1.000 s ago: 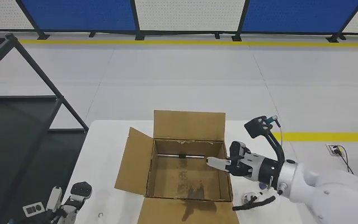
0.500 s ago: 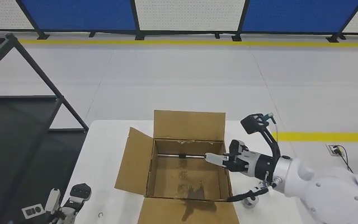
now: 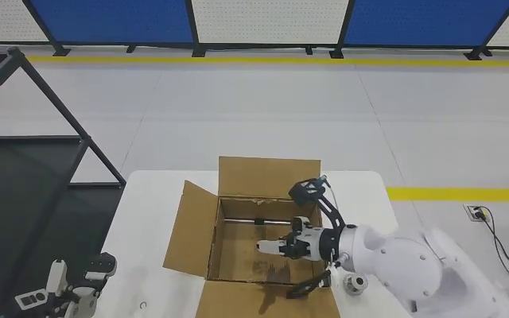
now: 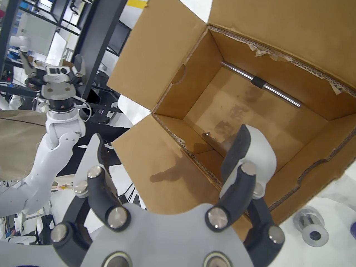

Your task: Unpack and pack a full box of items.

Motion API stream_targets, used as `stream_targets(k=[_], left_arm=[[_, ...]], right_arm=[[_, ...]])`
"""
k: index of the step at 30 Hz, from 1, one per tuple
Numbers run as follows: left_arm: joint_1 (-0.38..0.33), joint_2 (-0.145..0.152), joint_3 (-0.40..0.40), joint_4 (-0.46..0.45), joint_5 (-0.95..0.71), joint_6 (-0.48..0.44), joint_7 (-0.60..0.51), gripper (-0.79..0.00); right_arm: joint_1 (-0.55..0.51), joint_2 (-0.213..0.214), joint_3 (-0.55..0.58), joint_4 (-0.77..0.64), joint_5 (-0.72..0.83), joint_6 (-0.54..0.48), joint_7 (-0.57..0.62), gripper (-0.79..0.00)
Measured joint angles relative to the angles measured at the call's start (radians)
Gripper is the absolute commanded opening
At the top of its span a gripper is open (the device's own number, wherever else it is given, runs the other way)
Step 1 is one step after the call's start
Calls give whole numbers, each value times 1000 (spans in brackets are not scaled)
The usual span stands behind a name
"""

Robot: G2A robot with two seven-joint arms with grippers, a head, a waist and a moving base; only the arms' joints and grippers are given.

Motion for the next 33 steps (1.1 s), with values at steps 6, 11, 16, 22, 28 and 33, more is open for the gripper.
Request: stream_targets(k=[6,11,16,22,28,33], left_arm=[[0,0,0,0,0,0,0,0],[0,0,0,0,0,0,0,0],[0,0,0,0,0,0,0,0],[0,0,0,0,0,0,0,0],[0,0,0,0,0,0,0,0],[0,0,0,0,0,0,0,0]], right_arm=[[-15,3,20,16,-31,75,12,0],[-79,23,86,-5,-63,108,23,0],[-155,45,162,-24,-101,139,51,0],[-232,60,224,2,-104,129,66,0],[-290,67,263,17,-89,67,39,0],[-322,70,300,-11,-76,16,6,0]])
